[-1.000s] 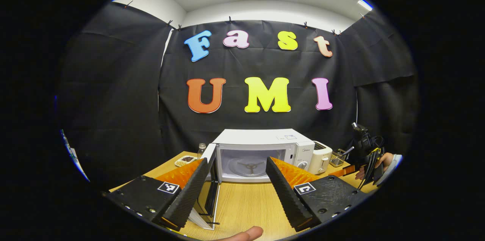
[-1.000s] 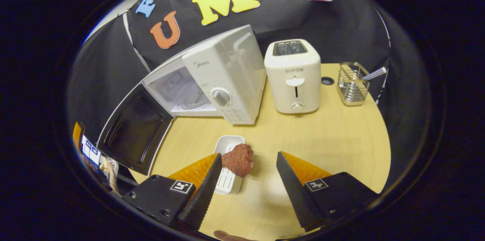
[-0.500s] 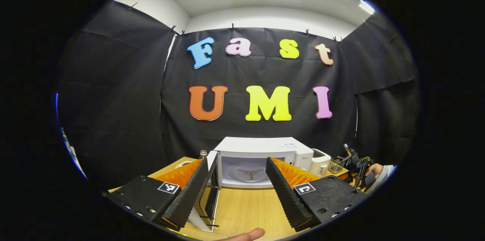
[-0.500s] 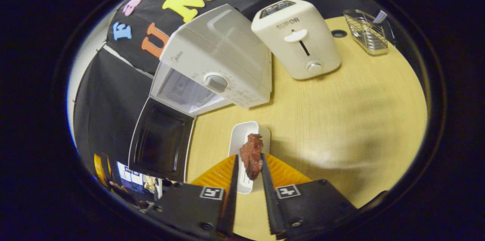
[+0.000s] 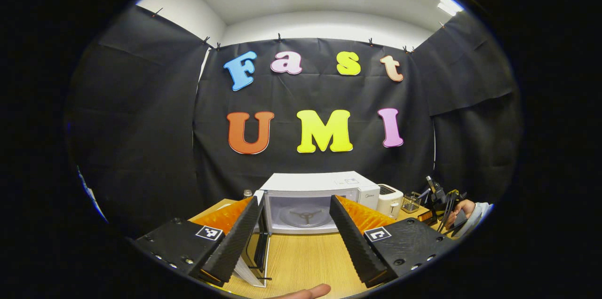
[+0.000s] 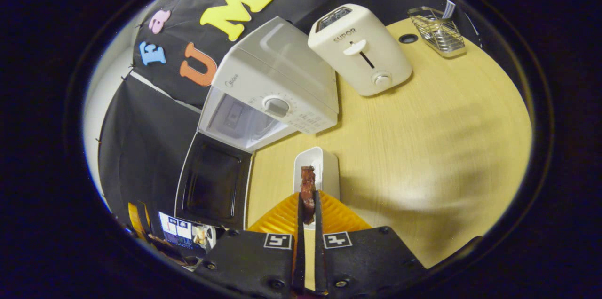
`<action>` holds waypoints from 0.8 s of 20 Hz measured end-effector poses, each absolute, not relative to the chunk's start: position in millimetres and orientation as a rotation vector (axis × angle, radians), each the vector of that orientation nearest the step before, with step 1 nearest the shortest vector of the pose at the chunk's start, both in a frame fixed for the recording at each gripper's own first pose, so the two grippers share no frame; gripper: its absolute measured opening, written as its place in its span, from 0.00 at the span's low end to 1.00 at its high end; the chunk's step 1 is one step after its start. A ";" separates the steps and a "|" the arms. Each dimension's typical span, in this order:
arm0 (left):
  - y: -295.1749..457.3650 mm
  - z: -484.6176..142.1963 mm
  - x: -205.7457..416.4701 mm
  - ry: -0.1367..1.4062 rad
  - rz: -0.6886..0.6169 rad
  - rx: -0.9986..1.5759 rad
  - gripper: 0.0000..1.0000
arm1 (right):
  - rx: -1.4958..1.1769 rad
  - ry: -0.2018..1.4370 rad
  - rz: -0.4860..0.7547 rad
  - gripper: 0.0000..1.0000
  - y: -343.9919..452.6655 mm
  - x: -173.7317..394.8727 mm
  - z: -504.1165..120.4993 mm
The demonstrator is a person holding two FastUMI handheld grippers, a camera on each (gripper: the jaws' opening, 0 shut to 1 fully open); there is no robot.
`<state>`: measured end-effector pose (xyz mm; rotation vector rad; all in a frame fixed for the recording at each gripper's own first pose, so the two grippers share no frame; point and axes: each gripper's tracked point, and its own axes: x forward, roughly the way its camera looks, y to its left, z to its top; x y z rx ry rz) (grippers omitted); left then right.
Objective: Open the microwave oven with the left hand, put the food in, and close the microwave oven.
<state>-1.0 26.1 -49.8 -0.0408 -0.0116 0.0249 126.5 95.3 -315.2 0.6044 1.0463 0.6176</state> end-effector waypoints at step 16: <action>54.6 -55.6 -5.3 -0.027 -0.048 -0.057 0.94 | 0.493 0.490 0.522 0.11 220.6 133.4 -280.4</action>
